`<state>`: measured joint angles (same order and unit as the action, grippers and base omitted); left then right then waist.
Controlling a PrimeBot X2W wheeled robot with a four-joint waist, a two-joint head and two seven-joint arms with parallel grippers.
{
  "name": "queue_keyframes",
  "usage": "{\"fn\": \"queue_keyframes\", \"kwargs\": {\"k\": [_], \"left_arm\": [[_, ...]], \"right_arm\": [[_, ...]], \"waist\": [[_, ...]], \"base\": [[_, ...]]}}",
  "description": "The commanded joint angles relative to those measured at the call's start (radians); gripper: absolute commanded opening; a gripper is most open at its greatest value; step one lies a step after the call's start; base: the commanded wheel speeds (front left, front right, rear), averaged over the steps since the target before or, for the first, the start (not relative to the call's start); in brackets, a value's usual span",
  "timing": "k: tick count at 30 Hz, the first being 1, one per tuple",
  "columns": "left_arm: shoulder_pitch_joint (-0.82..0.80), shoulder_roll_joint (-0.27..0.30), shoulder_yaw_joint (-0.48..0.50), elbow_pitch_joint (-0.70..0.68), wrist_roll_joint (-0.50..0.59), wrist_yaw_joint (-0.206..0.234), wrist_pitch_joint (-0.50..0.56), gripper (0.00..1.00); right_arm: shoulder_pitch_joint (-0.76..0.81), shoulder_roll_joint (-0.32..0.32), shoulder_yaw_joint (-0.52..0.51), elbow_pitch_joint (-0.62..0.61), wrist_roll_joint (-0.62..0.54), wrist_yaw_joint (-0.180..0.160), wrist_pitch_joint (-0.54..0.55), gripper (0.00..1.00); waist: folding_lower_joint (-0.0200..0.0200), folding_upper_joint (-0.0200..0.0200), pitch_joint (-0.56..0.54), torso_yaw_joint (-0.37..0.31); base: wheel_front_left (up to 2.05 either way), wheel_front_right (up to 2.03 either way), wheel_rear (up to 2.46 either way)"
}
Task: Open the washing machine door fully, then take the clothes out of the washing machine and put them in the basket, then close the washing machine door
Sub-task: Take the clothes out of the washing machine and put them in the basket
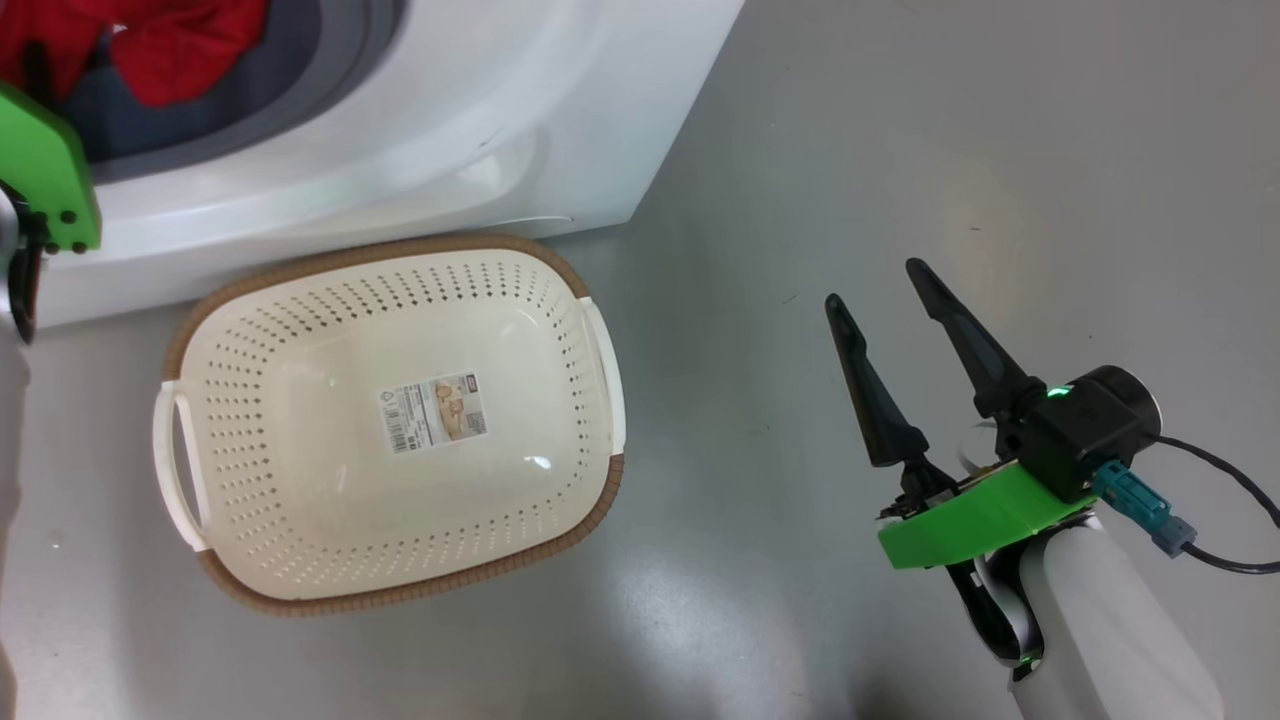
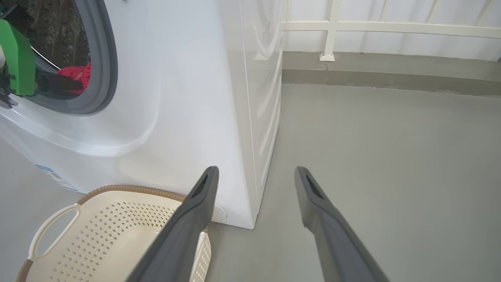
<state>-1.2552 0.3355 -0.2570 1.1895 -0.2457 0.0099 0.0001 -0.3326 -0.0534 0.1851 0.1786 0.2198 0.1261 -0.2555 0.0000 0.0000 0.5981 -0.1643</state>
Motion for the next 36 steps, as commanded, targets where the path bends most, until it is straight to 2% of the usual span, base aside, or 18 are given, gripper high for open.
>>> {"fn": "queue_keyframes", "kwargs": {"k": [1, 2, 8, 16, 20, 24, 30, 36], "left_arm": [[-0.023, 0.063, 0.007, -0.002, 0.010, 0.006, 0.014, 0.46], [-0.027, 0.064, 0.006, 0.004, 0.010, 0.009, 0.016, 0.00], [-0.035, 0.064, -0.005, 0.016, 0.012, 0.028, -0.010, 0.00], [-0.030, 0.040, 0.019, 0.007, -0.026, 0.050, -0.119, 0.00], [-0.019, 0.029, 0.035, -0.002, -0.049, 0.046, -0.169, 0.00], [0.012, 0.018, 0.077, -0.030, -0.102, 0.019, -0.232, 0.00], [0.085, 0.006, 0.129, -0.132, -0.153, -0.020, -0.260, 0.00], [0.238, -0.002, 0.195, -0.388, -0.141, -0.017, -0.262, 0.00]], "right_arm": [[0.006, 0.003, 0.028, -0.020, 0.010, 0.005, -0.006, 1.00], [0.005, 0.003, 0.029, -0.020, 0.012, 0.005, -0.006, 1.00], [0.002, 0.003, 0.038, -0.012, 0.018, 0.005, -0.006, 1.00], [-0.003, 0.003, 0.031, 0.000, 0.017, 0.005, -0.006, 1.00], [-0.003, 0.003, 0.031, 0.001, 0.013, 0.005, -0.006, 1.00], [0.000, 0.002, 0.028, 0.003, 0.008, 0.005, -0.006, 1.00], [0.011, 0.001, 0.026, 0.006, 0.005, 0.005, -0.006, 1.00], [0.024, 0.001, 0.025, 0.008, 0.003, 0.005, -0.006, 1.00]], "waist": [[0.0000, 0.0000, 0.005, -0.004], [0.0000, 0.0000, 0.006, -0.004], [0.0000, 0.0000, 0.005, -0.001], [0.0000, 0.0000, -0.010, 0.021], [0.0000, 0.0000, -0.020, 0.030], [0.0000, 0.0000, -0.040, 0.045], [0.0000, 0.0000, -0.071, 0.062], [0.0000, 0.0000, -0.113, 0.074]], "base": [[0.00, 0.00, 0.00], [0.00, 0.00, 0.00], [0.00, 0.00, 0.00], [0.00, 0.00, 0.00], [0.00, 0.00, 0.00], [0.00, 0.00, 0.00], [0.00, 0.00, 0.00], [0.00, 0.00, 0.00]]}}
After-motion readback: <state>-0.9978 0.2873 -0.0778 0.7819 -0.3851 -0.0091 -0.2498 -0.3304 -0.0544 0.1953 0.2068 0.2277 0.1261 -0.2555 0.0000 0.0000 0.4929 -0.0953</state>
